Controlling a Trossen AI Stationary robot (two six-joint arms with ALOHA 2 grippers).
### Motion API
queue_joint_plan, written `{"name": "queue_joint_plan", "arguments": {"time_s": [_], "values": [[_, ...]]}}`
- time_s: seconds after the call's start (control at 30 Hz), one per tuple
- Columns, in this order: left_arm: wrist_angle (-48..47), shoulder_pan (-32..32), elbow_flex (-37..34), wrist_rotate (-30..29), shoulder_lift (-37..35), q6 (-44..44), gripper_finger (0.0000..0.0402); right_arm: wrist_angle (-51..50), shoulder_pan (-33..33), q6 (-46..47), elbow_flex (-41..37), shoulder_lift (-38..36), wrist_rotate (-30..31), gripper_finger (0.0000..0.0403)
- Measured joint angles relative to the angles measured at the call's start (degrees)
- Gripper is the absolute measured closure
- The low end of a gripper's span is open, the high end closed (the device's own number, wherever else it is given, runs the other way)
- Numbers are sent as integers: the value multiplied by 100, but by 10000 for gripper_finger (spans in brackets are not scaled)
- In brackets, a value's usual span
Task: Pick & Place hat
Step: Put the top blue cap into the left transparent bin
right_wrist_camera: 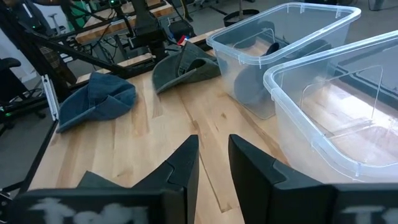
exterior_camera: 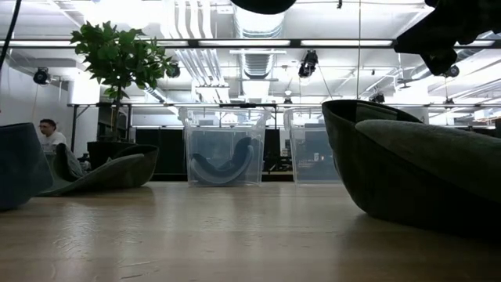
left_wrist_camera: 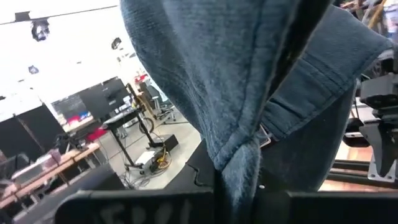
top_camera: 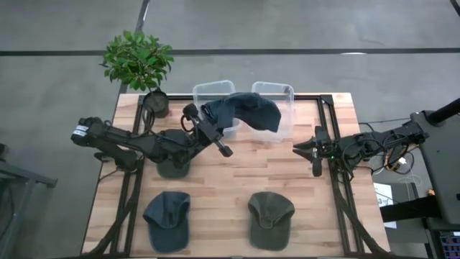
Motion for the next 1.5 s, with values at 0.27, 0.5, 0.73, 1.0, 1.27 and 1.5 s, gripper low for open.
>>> {"name": "queue_joint_plan", "arguments": {"time_s": [0.27, 0.5, 0.73, 1.0, 1.27, 1.5], "values": [[-9, 273, -2, -1219, -268, -2171, 398, 4, -2, 2, -2, 0, 2, 333], [-281, 491, -2, -2006, -457, -3223, 398, 12, -2, 4, -2, 0, 2, 330], [-1465, 918, -14, -1751, -434, -4659, 398, 13, -2, 4, -2, 0, 2, 321], [-4339, 2164, -20, 321, -421, -8044, 398, 13, -2, 7, -2, 0, 2, 331], [-5105, 3282, -87, 2449, -177, -9051, 398, 9, -2, 4, -3, 0, 2, 329], [-5322, 3499, -87, 3196, 107, -9162, 398, 2, -1, 4, -4, 0, 2, 320]]}}
